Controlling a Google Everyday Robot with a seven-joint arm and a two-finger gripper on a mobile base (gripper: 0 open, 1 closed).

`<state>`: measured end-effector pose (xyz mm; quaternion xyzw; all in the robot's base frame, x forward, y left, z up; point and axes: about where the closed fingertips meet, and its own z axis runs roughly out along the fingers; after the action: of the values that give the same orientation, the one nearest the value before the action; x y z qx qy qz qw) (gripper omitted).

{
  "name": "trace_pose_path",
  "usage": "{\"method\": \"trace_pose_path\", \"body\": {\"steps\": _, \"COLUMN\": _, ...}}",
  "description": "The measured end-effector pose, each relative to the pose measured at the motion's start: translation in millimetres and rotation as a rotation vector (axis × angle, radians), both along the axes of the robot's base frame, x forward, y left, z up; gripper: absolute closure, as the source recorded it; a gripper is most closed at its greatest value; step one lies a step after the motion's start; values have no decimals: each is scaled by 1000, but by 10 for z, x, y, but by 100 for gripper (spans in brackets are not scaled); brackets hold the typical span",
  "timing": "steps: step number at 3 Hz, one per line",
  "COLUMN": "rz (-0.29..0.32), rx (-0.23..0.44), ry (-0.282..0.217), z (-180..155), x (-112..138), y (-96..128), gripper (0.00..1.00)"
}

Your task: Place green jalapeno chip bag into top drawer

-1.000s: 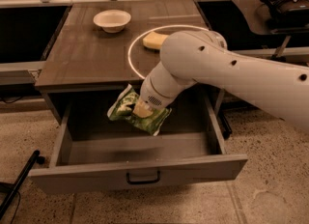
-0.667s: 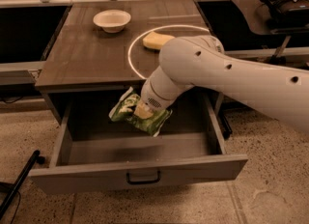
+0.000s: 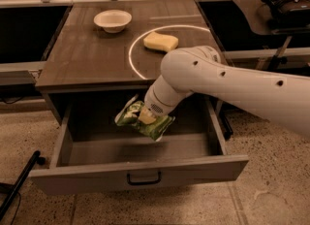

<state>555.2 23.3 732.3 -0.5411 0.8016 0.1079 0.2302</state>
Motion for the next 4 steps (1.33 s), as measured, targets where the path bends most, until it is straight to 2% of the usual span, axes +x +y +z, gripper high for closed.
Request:
{"method": "trace_pose_path", "body": {"steps": 1, "rz": -11, "rx": 16, "ry": 9, "z": -130, "x": 38, "y": -25, "gripper": 100}}
{"method": "trace_pose_path", "body": {"steps": 2, "rz": -21, "rx": 35, "ry": 22, "z": -262, "x": 48, "y": -48, "gripper": 83}}
{"method": "trace_pose_path", "body": {"steps": 4, "rz": -24, "rx": 69, "ry": 41, "z": -432, "x": 34, "y": -66, "gripper": 37}}
